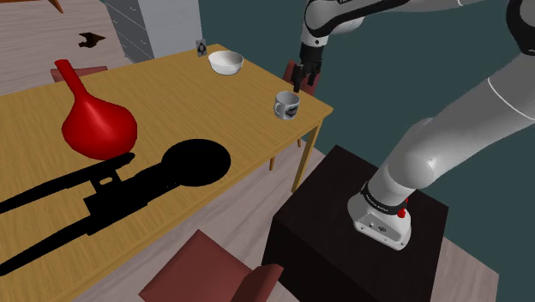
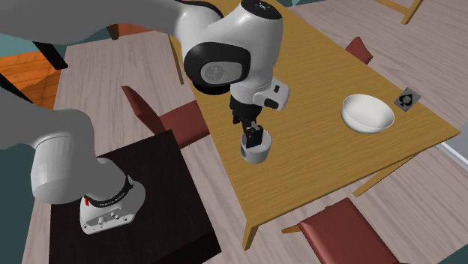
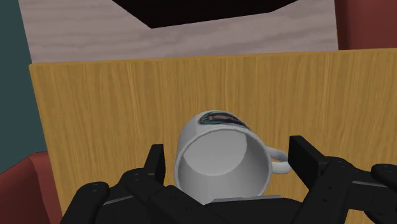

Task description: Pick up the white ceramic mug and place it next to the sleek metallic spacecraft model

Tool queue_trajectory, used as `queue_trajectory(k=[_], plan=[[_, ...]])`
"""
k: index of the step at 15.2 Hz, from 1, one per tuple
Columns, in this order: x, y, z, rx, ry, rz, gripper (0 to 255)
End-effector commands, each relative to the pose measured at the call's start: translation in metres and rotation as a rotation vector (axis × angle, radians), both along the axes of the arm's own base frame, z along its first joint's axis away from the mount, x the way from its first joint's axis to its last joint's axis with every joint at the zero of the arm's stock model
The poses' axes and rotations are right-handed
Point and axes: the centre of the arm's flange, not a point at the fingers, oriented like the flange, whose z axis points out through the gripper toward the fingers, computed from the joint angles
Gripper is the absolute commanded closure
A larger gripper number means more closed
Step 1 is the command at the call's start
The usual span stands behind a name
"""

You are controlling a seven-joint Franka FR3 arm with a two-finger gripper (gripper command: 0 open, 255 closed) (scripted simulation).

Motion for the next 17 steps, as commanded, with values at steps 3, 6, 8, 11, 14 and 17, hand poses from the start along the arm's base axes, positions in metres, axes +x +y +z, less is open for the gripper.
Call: queue_trajectory(k=[3, 6, 8, 11, 14, 17], plan=[[0.033, -0.030, -0.036, 0.009, 0.001, -0.017, 0], [0.052, -0.048, -0.056, 0.016, 0.002, -0.028, 0], [0.052, -0.047, -0.066, 0.016, 0.002, -0.028, 0], [0.051, -0.047, -0.082, 0.016, 0.002, -0.028, 0], [0.050, -0.046, -0.096, 0.016, 0.002, -0.028, 0], [0.050, -0.046, -0.096, 0.016, 0.002, -0.028, 0]])
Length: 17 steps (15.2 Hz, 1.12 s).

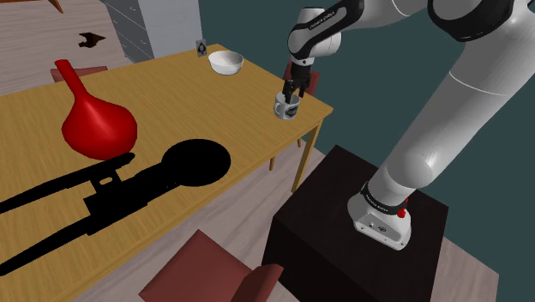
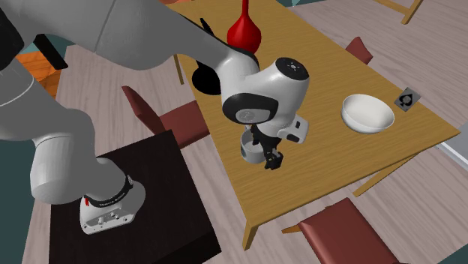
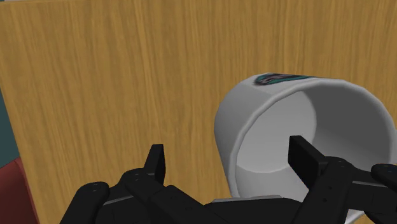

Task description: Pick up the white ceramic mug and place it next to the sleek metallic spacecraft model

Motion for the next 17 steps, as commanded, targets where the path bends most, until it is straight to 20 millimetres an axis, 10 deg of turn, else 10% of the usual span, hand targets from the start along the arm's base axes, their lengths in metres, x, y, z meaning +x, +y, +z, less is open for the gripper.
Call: queue_trajectory(k=[1, 4, 5, 17], plan=[[0.000, 0.000, -0.001, 0.000, 0.000, 0.000, 0], [0.000, 0.000, 0.000, 0.000, 0.000, 0.000, 0], [0.000, 0.000, 0.000, 0.000, 0.000, 0.000, 255], [0.000, 0.000, 0.015, 0.000, 0.000, 0.000, 255]])
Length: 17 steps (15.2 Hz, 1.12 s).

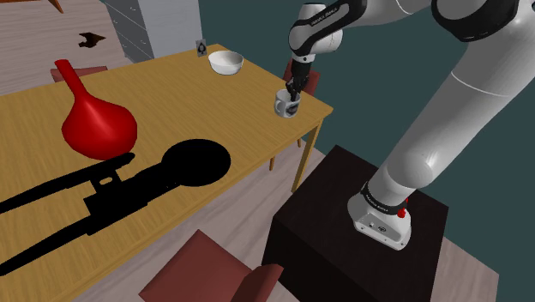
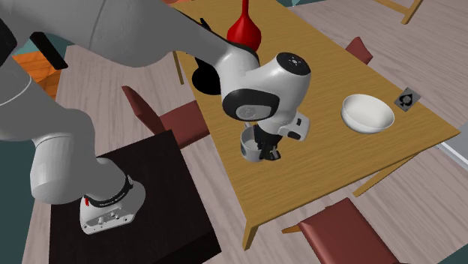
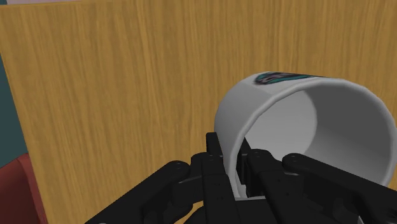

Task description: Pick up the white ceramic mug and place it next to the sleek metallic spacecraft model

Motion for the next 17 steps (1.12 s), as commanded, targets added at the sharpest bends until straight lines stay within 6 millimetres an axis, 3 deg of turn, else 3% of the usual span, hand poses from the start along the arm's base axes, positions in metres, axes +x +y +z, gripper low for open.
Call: queue_trajectory(k=[1, 17], plan=[[0.000, 0.000, 0.010, 0.000, 0.000, 0.000, 255], [0.000, 0.000, 0.094, 0.000, 0.000, 0.000, 255]])
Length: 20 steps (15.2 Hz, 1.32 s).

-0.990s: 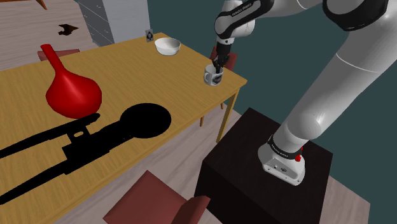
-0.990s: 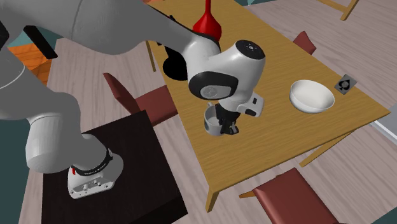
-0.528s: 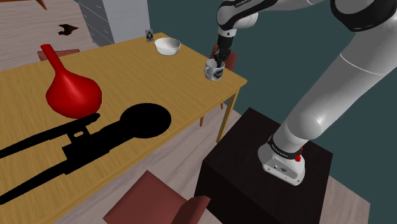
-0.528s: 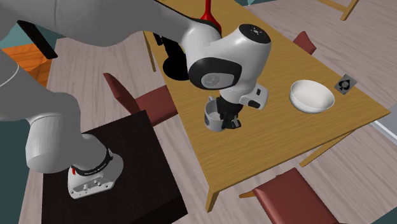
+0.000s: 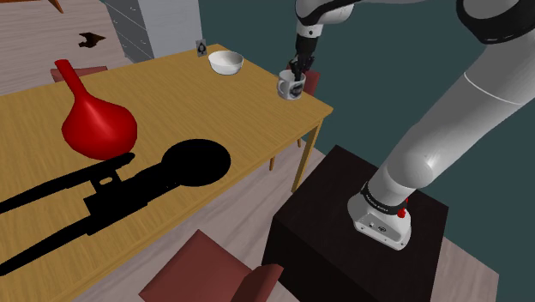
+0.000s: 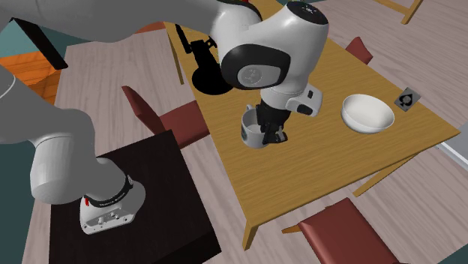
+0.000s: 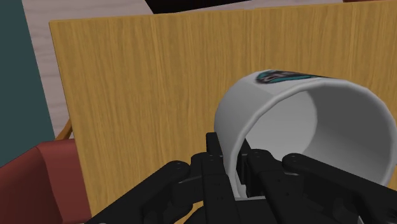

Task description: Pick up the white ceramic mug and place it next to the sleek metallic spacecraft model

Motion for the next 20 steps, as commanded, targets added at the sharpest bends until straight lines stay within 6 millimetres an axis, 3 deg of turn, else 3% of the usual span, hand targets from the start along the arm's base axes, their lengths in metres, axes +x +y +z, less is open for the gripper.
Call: queue_trajectory(k=[1, 16, 20], plan=[[0.000, 0.001, 0.012, 0.000, 0.000, 0.000, 255], [0.000, 0.001, 0.088, 0.000, 0.000, 0.000, 255], [0.022, 0.049, 0.088, 0.000, 0.000, 0.000, 255]])
